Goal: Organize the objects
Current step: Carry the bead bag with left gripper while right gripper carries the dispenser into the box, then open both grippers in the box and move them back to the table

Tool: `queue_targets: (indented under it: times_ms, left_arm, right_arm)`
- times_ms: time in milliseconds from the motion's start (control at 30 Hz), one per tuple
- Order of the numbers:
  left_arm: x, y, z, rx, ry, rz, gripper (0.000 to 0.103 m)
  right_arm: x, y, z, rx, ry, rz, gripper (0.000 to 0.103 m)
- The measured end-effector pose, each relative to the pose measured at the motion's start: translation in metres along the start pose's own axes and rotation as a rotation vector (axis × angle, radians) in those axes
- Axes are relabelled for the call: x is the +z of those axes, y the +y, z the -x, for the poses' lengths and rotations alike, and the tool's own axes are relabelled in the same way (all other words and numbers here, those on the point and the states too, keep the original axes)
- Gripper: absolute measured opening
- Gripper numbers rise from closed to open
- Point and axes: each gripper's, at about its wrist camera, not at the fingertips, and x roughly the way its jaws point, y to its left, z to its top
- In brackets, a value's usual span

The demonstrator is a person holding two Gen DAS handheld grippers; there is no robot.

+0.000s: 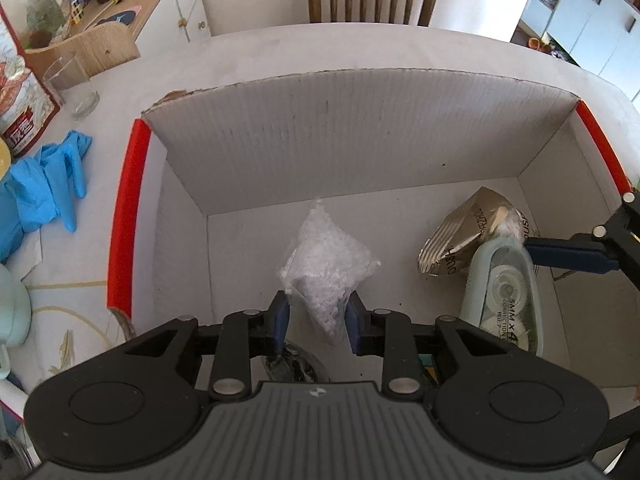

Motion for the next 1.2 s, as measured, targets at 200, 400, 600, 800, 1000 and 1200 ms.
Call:
queue_targets:
  times_ms: [200,400,600,800,1000,1200]
  left_arm:
    - [-0.005,-0.002,0.008,-0.019,-0.018,0.004,0.052]
    - [-0.009,-0.008,0.021,-0.009,-0.047,-0.015,0.058]
    - [-0.013,-0.010,0.039,-0.008,-0.084,-0.012,0.058]
    - [-0.019,-0.016,0.063,-0.016,-0.140,-0.024,0.058]
    - [-0.029,-0.031,0.090,-0.020,-0.196,-0.035,0.058]
    - [-0.041,-0.053,0.122,-0.034,-0.266,-0.032,0.066]
  right_arm:
    - [-0.003,-0.007,0.011,0.021,-0.026,-0.021,0.086]
    - [-0.008,-0.015,0.030,0.038,-0.064,-0.069,0.087]
    - [-0.016,-0.023,0.060,0.053,-0.118,-0.094,0.087]
    - [-0.028,-0.033,0.092,0.069,-0.171,-0.136,0.087]
    - [-0.044,-0.039,0.127,0.070,-0.223,-0.176,0.087]
    - [-0.063,-0.051,0.165,0.069,-0.288,-0.234,0.088]
